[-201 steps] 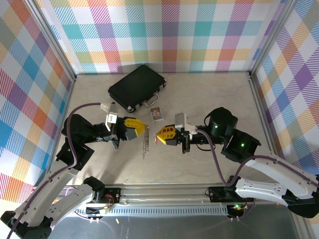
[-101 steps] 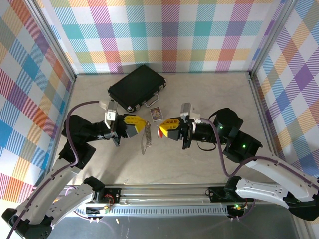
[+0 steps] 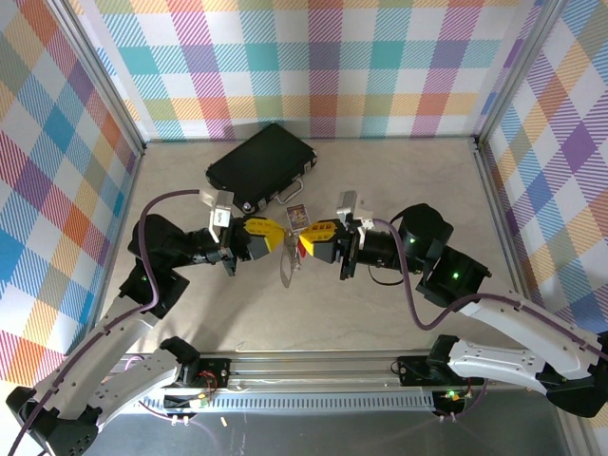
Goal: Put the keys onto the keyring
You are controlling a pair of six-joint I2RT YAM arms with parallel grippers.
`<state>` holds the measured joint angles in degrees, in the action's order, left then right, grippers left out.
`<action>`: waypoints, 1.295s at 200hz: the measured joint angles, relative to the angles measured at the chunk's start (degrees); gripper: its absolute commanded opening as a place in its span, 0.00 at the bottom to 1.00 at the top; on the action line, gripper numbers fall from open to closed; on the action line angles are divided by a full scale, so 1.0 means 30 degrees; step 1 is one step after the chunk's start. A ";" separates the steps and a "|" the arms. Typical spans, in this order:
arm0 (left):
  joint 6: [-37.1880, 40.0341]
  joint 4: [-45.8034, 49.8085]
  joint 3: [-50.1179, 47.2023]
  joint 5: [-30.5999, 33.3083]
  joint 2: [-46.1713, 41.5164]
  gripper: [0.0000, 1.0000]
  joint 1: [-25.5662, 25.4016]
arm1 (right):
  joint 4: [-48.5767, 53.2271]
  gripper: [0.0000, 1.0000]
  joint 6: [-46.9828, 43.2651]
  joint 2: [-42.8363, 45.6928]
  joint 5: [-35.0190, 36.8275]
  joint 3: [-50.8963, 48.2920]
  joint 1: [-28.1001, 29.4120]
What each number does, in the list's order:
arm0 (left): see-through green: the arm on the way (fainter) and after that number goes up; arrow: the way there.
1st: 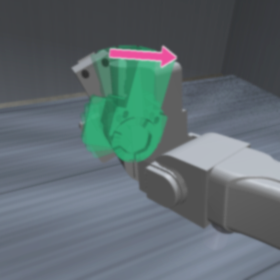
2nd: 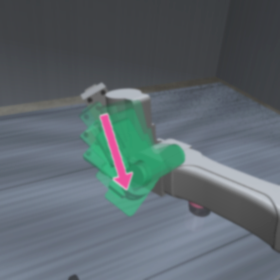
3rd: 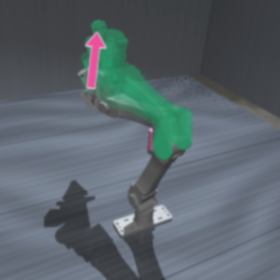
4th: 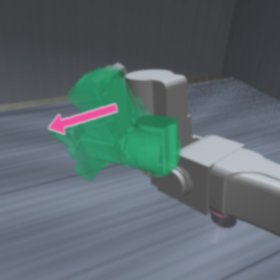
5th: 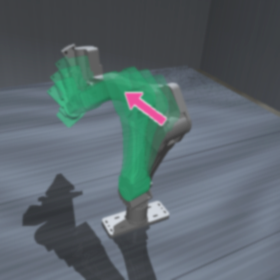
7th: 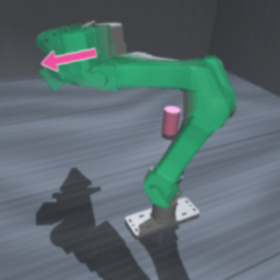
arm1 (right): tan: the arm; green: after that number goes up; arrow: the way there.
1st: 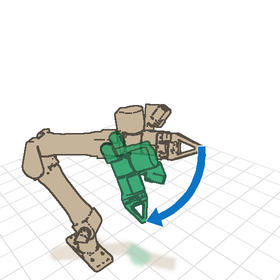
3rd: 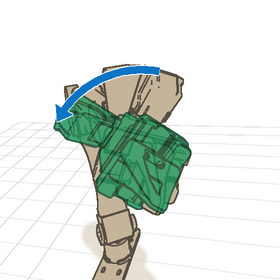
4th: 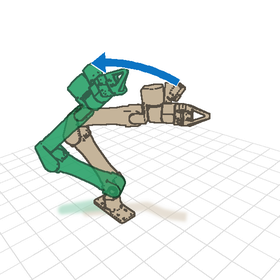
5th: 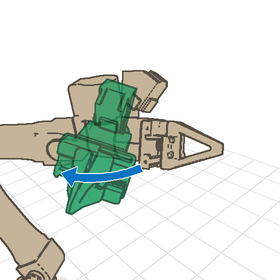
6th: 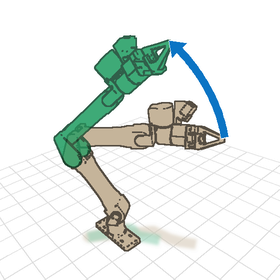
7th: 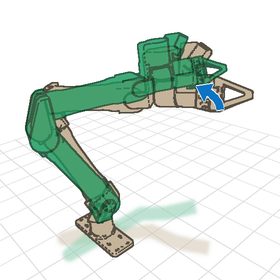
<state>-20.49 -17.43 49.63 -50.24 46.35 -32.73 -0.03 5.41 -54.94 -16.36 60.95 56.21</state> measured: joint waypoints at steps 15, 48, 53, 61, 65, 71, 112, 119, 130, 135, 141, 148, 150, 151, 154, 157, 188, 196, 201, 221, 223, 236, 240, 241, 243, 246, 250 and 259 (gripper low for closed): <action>0.0437 0.0525 0.0000 0.0138 0.0007 0.00 -0.0095 | 0.0007 0.00 -0.0007 0.0000 0.0117 0.0000 0.0000; 0.1166 0.1435 0.0000 0.0423 0.0000 0.00 -0.0219 | 0.0022 0.00 -0.0007 -0.0022 0.0291 0.0007 0.0000; 0.1246 0.1545 0.0000 0.0488 0.0000 0.00 -0.0226 | 0.0022 0.00 -0.0007 -0.0036 0.0313 0.0007 0.0000; 0.1341 0.1705 0.0000 0.0503 0.0000 0.00 -0.0248 | 0.0022 0.00 -0.0007 -0.0066 0.0313 0.0007 0.0000; 0.1370 0.1770 0.0000 0.0510 0.0000 0.00 -0.0262 | 0.0029 0.00 -0.0007 -0.0087 0.0321 0.0007 0.0000; 0.1464 0.1851 0.0000 0.0546 0.0000 0.00 -0.0291 | 0.0029 0.00 -0.0007 -0.0131 0.0321 0.0007 0.0000; 0.1792 0.2346 0.0000 0.0641 0.0015 0.00 -0.0313 | 0.0189 0.00 -0.0015 -0.0372 0.0379 0.0117 0.0000; 0.1800 0.2346 0.0000 0.0641 0.0015 0.00 -0.0313 | 0.0189 0.00 -0.0015 -0.0386 0.0401 0.0138 0.0000; 0.1807 0.2346 0.0000 0.0641 0.0015 0.00 -0.0313 | 0.0204 0.00 -0.0029 -0.0386 0.0459 0.0146 0.0000; 0.1814 0.2353 0.0000 0.0648 0.0015 0.00 -0.0321 | 0.0211 0.00 -0.0036 -0.0386 0.0466 0.0146 0.0000; 0.1851 0.2397 0.0000 0.0641 0.0015 0.00 -0.0321 | 0.0226 0.00 -0.0073 -0.0386 0.0474 0.0146 0.0000; 0.1865 0.2426 0.0000 0.0641 0.0015 0.00 -0.0321 | 0.0255 0.00 -0.0087 -0.0386 0.0488 0.0146 0.0000; 0.1865 0.2426 0.0000 0.0641 0.0015 0.00 -0.0321 | 0.0262 0.00 -0.0087 -0.0386 0.0503 0.0146 0.0000; 0.1865 0.2426 0.0000 0.0648 0.0015 0.00 -0.0321 | 0.0262 0.00 -0.0087 -0.0386 0.0510 0.0146 0.0000; 0.1872 0.2433 0.0000 0.0648 0.0015 0.00 -0.0321 | 0.0284 0.00 -0.0087 -0.0379 0.0525 0.0146 0.0000; 0.1872 0.2441 0.0000 0.0648 0.0015 0.00 -0.0321 | 0.0306 0.00 -0.0095 -0.0372 0.0539 0.0146 0.0000; 0.1945 0.2521 0.0000 0.0641 0.0015 0.00 -0.0321 | 0.0350 0.00 -0.0102 -0.0321 0.0605 0.0146 0.0000; 0.1989 0.2572 0.0007 0.0641 0.0015 0.00 -0.0321 | 0.0357 0.00 -0.0102 -0.0306 0.0605 0.0146 0.0000; 0.2004 0.2601 0.0007 0.0641 0.0015 0.00 -0.0321 | 0.0357 0.00 -0.0109 -0.0299 0.0605 0.0146 0.0000; 0.2011 0.2732 0.0007 0.0641 0.0015 0.00 -0.0321 | 0.0357 0.00 -0.0182 -0.0270 0.0605 0.0146 0.0000; 0.2011 0.2739 0.0007 0.0641 0.0015 0.00 -0.0321 | 0.0357 0.00 -0.0189 -0.0270 0.0605 0.0146 0.0000; 0.2011 0.2783 0.0007 0.0641 0.0015 0.00 -0.0321 | 0.0364 0.00 -0.0255 -0.0270 0.0597 0.0146 0.0000; 0.2011 0.2783 0.0007 0.0641 0.0015 0.00 -0.0321 | 0.0364 0.00 -0.0299 -0.0270 0.0597 0.0146 0.0000; 0.2011 0.2783 0.0007 0.0641 0.0015 0.00 -0.0321 | 0.0364 0.00 -0.0306 -0.0270 0.0597 0.0146 0.0000; 0.2011 0.2790 0.0007 0.0641 0.0015 0.00 -0.0321 | 0.0357 0.00 -0.0313 -0.0270 0.0590 0.0146 0.0000; 0.2011 0.2790 0.0007 0.0641 0.0015 0.00 -0.0321 | 0.0357 0.00 -0.0328 -0.0270 0.0590 0.0146 0.0000; 0.2018 0.2790 0.0007 0.0641 0.0015 0.00 -0.0321 | 0.0357 0.00 -0.0372 -0.0270 0.0590 0.0146 0.0000; 0.2025 0.2798 0.0007 0.0641 0.0015 0.00 -0.0321 | 0.0357 0.00 -0.0408 -0.0277 0.0568 0.0146 0.0000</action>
<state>-14.41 -9.04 49.65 -48.31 46.39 -33.69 1.04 4.19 -55.77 -14.66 61.39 56.21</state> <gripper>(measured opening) 0.063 0.056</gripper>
